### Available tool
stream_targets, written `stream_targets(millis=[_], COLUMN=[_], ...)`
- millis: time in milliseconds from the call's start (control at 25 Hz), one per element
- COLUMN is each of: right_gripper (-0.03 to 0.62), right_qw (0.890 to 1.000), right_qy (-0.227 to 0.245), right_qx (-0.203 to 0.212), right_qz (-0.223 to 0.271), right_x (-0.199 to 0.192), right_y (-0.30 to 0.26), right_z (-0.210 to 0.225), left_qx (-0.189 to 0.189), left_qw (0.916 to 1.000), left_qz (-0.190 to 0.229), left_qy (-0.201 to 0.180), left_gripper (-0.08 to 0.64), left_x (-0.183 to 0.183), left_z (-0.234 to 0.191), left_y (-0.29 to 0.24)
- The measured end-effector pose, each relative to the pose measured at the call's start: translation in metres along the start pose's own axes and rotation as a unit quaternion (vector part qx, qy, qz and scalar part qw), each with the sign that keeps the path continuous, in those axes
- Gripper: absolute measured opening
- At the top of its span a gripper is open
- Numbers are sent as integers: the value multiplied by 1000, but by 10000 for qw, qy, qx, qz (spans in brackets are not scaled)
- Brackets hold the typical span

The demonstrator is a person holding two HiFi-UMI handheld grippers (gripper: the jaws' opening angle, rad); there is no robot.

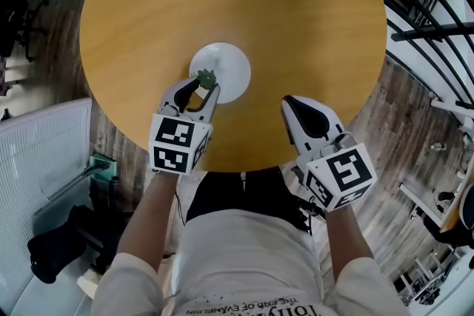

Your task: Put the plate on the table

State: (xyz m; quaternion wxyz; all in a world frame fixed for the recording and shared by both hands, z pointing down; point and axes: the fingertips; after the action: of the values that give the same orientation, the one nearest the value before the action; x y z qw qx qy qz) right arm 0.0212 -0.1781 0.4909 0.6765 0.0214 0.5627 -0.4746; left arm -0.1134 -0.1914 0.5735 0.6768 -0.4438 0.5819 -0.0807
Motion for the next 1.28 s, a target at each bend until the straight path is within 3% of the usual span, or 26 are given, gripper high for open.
stream_targets(millis=[480,1280], right_gripper=[25,25], right_qw=[9998,9994], right_qy=[-141,-275], right_qx=[-113,-186], right_qz=[-74,-110], right_x=[-11,-22], right_y=[0,6], right_z=[16,30], left_qx=[-63,23], left_qw=[9957,9873], left_qz=[-662,-1170], left_qy=[-646,-1069], left_gripper=[153,153], left_x=[-23,-42], left_z=[-1,3], left_y=[-48,-73])
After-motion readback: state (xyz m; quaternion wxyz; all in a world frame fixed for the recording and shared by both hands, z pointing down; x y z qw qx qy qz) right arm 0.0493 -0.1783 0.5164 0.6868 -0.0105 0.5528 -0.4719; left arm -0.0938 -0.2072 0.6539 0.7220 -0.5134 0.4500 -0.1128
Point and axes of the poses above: the fingertips, and each gripper's own axes: y backward along the fingers, z to its right, x out of its top, and after that the axes turned 6 degrees about -y, right-handed
